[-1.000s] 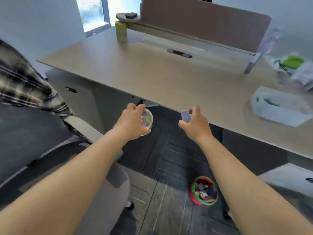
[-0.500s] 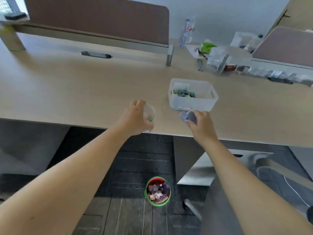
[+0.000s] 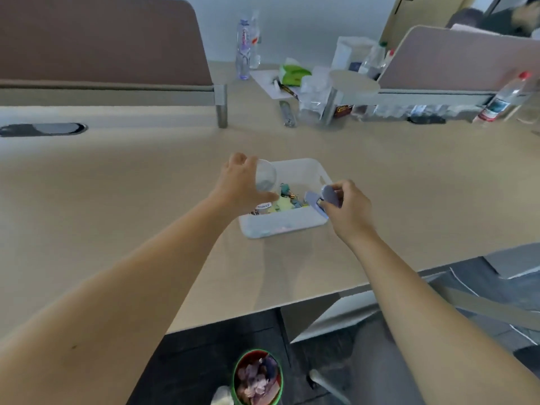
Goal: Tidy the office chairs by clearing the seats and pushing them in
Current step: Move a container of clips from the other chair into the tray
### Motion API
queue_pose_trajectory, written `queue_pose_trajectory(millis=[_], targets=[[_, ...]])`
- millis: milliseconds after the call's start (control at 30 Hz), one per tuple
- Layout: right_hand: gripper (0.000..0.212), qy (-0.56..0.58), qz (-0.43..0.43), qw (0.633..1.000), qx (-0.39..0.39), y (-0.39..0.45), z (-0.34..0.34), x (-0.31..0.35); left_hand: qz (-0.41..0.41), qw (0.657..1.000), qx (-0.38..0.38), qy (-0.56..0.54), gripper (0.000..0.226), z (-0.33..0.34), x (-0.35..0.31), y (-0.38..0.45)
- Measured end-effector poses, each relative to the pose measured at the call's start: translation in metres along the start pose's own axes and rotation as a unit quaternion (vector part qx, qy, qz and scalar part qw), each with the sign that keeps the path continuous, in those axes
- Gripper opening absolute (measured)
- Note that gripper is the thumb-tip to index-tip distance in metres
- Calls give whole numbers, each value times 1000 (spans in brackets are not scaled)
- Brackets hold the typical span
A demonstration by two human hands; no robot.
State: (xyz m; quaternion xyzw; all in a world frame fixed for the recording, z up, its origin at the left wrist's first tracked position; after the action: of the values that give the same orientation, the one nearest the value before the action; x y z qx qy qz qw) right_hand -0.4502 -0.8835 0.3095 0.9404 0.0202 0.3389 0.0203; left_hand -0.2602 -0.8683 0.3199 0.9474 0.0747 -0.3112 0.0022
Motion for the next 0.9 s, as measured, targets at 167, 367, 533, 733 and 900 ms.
queue_pose_trajectory(millis=[167,367,533,733,900], targets=[[21,-10,37,999,-1,52,12,1,29,994,92,46,82,24,-5,71],[21,-52,71,996,29,85,36,-4,46,975,189,111,90,68,10,99],[29,-155,73,981,93,102,61,-2,63,985,147,65,68,56,13,111],[42,-160,39,978,125,102,75,16,39,993,89,67,49,25,28,100],[37,-126,-69,978,152,85,79,59,-22,997,37,62,45,-3,46,59]])
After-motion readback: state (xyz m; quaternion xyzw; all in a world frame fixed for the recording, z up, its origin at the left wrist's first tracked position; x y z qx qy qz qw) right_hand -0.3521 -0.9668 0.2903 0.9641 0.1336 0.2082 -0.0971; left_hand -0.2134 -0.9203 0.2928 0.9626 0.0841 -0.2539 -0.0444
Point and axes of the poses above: each hand's wrist, its own y-axis towards the middle knuckle, its own z-axis out of the palm, x = y × z, the point moved 6 cm from there along y, towards the middle knuckle, and after that the axes turned 3 degrees about -y, right-handed, at the moved point
